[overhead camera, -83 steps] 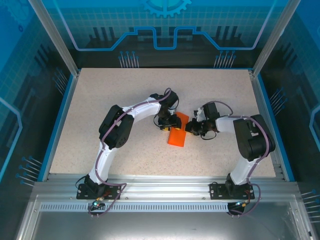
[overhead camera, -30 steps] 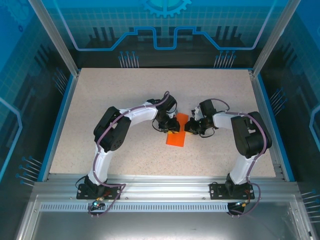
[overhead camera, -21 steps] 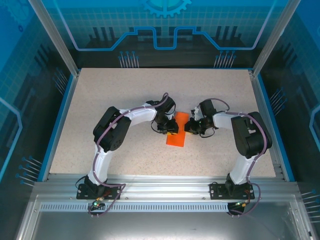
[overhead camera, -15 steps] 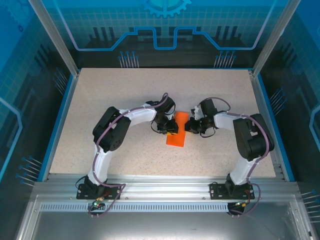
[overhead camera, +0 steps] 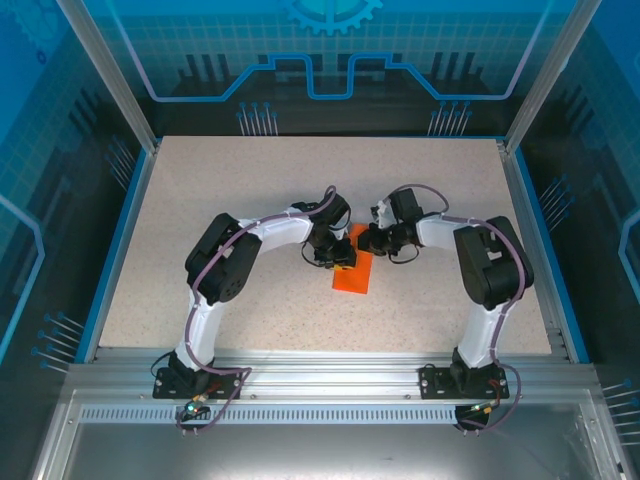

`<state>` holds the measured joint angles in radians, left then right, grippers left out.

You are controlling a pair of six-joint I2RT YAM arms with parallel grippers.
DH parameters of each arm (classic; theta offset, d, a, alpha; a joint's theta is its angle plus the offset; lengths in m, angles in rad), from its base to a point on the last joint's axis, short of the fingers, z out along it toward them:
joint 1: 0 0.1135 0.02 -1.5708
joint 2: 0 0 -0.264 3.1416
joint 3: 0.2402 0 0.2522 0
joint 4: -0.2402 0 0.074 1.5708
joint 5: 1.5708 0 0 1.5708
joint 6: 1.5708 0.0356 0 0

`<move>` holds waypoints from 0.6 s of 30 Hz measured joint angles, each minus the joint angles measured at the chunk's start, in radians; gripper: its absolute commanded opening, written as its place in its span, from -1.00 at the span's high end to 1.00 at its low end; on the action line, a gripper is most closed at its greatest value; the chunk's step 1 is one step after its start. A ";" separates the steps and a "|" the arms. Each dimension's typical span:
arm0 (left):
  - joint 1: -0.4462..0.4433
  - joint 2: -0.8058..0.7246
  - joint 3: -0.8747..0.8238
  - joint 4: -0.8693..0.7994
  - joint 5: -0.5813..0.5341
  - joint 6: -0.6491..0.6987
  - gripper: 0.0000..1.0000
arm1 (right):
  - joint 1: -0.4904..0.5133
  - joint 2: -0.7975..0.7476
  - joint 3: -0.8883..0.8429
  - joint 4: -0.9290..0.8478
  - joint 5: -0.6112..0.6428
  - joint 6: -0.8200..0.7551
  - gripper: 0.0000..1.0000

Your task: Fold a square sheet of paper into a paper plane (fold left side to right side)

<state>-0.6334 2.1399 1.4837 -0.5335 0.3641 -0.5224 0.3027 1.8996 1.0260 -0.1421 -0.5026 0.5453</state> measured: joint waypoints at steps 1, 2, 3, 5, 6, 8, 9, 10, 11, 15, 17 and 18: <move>0.000 0.000 0.000 0.000 0.000 0.000 0.45 | 0.000 0.011 0.001 -0.003 0.010 0.000 0.79; 0.000 0.000 0.000 0.000 0.000 0.000 0.44 | 0.000 0.020 0.001 -0.006 0.018 0.000 0.79; 0.000 0.000 0.000 0.000 0.000 0.000 0.44 | -0.002 0.023 0.005 -0.009 0.021 -0.001 0.79; 0.000 -0.001 -0.002 0.001 0.000 0.000 0.42 | 0.001 0.025 0.013 -0.021 0.031 -0.005 0.79; 0.000 -0.002 -0.005 0.005 0.000 0.001 0.42 | 0.001 0.027 0.018 -0.027 0.032 -0.007 0.79; -0.001 -0.010 -0.019 0.018 0.000 0.001 0.42 | 0.002 0.031 0.027 -0.042 0.037 -0.011 0.79; -0.001 -0.016 -0.030 0.031 0.000 0.003 0.41 | 0.003 0.032 0.030 -0.049 0.041 -0.012 0.79; -0.002 -0.023 -0.042 0.043 0.000 0.005 0.41 | 0.005 0.032 0.032 -0.053 0.046 -0.013 0.79; -0.002 -0.031 -0.060 0.062 0.000 0.005 0.41 | 0.005 0.032 0.034 -0.057 0.050 -0.014 0.79; -0.003 -0.073 -0.141 0.154 0.003 0.007 0.39 | 0.006 0.034 0.037 -0.064 0.050 -0.014 0.79; -0.003 -0.098 -0.186 0.193 0.008 0.008 0.39 | 0.006 0.035 0.039 -0.067 0.050 -0.014 0.80; -0.005 -0.110 -0.208 0.209 0.010 0.010 0.38 | 0.007 0.037 0.042 -0.071 0.050 -0.014 0.80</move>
<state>-0.6388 2.0296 1.2755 -0.3248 0.3737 -0.5129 0.3096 1.9362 1.0679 -0.2127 -0.4530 0.5308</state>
